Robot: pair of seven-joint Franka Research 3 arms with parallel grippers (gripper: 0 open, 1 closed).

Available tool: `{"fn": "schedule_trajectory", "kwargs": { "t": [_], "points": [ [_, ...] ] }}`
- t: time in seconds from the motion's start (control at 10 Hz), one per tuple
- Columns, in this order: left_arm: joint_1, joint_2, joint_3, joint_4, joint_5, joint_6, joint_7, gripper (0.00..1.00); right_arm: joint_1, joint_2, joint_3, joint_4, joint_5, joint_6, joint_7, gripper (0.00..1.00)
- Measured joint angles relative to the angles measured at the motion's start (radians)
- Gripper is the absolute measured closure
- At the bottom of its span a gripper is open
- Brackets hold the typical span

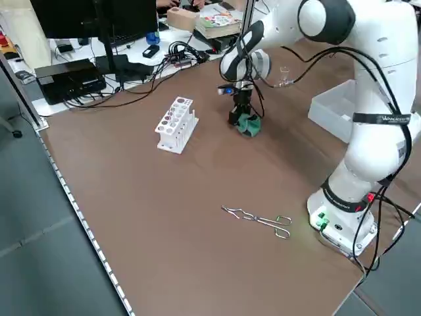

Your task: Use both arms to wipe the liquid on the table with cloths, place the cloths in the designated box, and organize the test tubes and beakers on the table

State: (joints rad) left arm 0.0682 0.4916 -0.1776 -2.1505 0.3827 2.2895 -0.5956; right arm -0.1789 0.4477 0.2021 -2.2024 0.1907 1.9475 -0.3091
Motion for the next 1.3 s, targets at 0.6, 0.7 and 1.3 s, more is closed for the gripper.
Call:
{"fn": "schedule_trajectory", "kwargs": {
  "t": [0.6,0.7,1.3],
  "points": [
    [0.018,-0.125,0.185,-0.207,-0.002,0.000,0.159,0.80,0.173,-0.001,-0.036,0.060,0.107,0.073,0.067,0.91],
    [0.017,-0.148,0.142,-0.206,-0.002,-0.006,0.159,0.80,0.129,-0.001,-0.066,0.066,0.021,0.058,0.058,0.91],
    [0.005,-0.449,-0.267,-0.077,-0.357,-0.364,0.152,0.85,-0.322,-0.001,-0.093,0.058,-0.346,-0.088,-0.196,0.91]
  ]
}}
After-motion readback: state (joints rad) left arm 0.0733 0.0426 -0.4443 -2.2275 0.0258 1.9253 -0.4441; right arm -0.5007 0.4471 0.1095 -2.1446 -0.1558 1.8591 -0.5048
